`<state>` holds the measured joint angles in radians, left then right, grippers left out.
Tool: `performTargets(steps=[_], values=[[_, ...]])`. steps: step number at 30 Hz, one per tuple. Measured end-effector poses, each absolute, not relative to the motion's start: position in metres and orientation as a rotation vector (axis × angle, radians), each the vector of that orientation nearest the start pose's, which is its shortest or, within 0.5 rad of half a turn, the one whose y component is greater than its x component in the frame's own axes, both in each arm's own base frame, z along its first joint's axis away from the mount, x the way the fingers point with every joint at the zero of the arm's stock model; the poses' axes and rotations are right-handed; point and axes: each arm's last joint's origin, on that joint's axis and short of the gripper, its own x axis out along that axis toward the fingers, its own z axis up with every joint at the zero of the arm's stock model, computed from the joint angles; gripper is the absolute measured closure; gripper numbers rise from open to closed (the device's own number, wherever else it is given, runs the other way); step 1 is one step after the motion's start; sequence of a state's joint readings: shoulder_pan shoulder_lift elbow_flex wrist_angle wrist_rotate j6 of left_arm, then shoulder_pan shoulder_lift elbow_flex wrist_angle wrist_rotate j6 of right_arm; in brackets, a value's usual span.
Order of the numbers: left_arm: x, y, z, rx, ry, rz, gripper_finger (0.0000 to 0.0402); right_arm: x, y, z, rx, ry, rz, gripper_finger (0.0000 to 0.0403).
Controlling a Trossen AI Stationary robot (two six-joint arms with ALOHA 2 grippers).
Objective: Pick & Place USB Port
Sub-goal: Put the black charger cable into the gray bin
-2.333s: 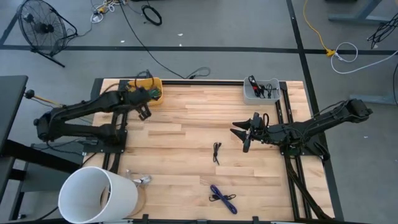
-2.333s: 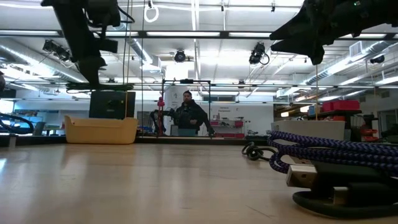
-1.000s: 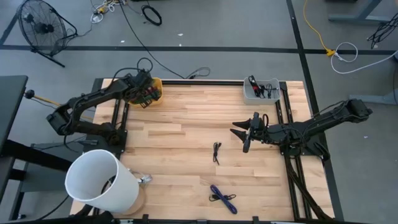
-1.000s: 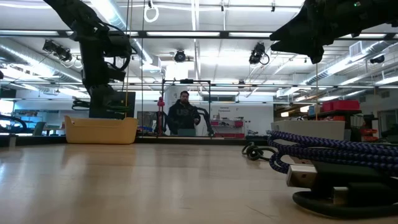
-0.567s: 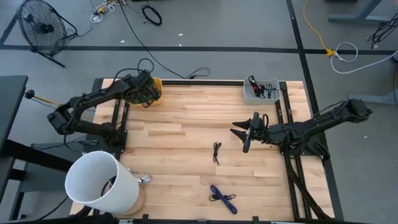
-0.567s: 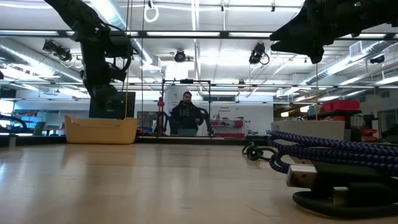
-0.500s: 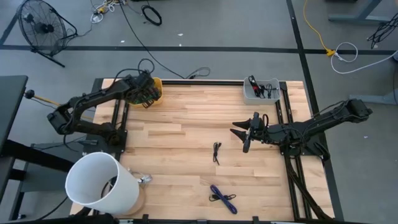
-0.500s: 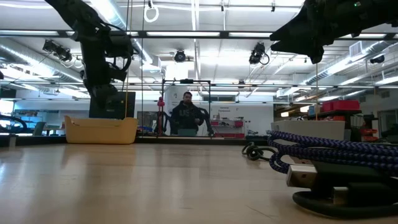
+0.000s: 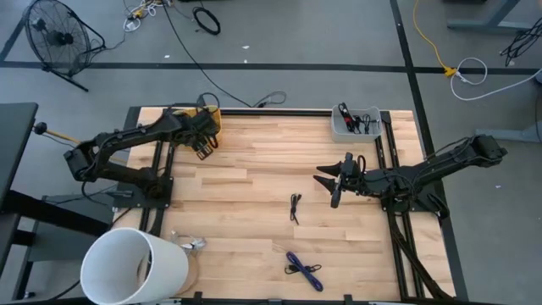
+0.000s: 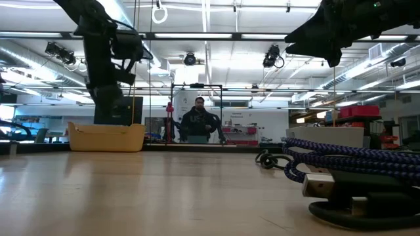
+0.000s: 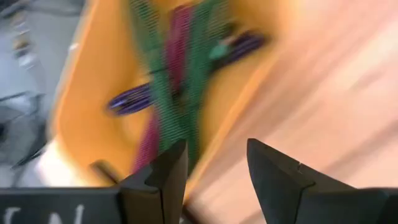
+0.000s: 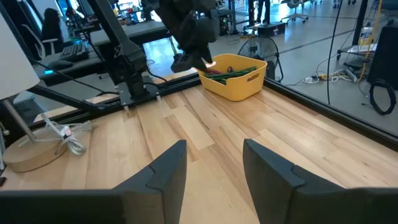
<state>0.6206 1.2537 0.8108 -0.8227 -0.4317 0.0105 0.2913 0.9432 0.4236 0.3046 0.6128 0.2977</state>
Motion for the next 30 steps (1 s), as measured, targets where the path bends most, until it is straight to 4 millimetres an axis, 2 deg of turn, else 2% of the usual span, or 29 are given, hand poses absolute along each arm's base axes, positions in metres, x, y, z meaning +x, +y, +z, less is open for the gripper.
performTargets(steps=[7, 13, 25, 30], values=[[0.191, 0.110, 0.217, -0.166, 1.178, 0.659, 0.0230, 0.193, 0.041, 0.228, 0.200, 0.145, -0.346, 0.0243], [0.210, 0.077, 0.230, -0.196, 1.010, 0.478, 0.0230, 0.193, 0.040, 0.228, 0.199, 0.144, -0.352, 0.0243], [0.244, -0.019, 0.254, -0.183, 0.678, 0.099, 0.0230, 0.193, 0.040, 0.227, 0.195, 0.151, -0.355, 0.0243], [0.246, -0.056, 0.267, -0.140, 0.507, 0.077, 0.0230, 0.193, 0.040, 0.227, 0.197, 0.151, -0.355, 0.0243]])
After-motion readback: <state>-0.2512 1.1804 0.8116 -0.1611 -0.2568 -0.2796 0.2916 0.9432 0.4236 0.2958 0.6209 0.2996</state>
